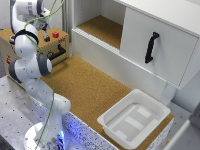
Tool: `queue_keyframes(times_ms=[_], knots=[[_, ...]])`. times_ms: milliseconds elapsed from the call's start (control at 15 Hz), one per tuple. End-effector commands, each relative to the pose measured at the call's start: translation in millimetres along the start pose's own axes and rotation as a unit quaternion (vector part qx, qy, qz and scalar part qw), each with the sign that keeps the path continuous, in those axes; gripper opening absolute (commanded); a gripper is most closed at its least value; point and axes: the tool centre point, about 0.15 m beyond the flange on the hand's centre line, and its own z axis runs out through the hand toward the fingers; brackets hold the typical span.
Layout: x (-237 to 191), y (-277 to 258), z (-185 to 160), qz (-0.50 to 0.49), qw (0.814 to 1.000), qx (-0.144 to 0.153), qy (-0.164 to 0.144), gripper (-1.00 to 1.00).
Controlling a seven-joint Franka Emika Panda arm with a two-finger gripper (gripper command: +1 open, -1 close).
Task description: Turn off the green led light
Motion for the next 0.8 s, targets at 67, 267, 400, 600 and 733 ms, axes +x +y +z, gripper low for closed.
queue_keyframes(times_ms=[67, 267, 400, 600, 733], knots=[[-27, 74, 4, -0.03, 0.997, 0.054, 0.046, 1.0], [-36, 112, 1, -0.028, 0.997, 0.048, 0.052, 1.0], [-44, 138, 3, -0.025, 0.997, 0.045, 0.05, 1.0], [-52, 171, 3, -0.031, 0.997, 0.047, 0.049, 1.0], [-53, 183, 6, -0.038, 0.997, 0.047, 0.042, 1.0]])
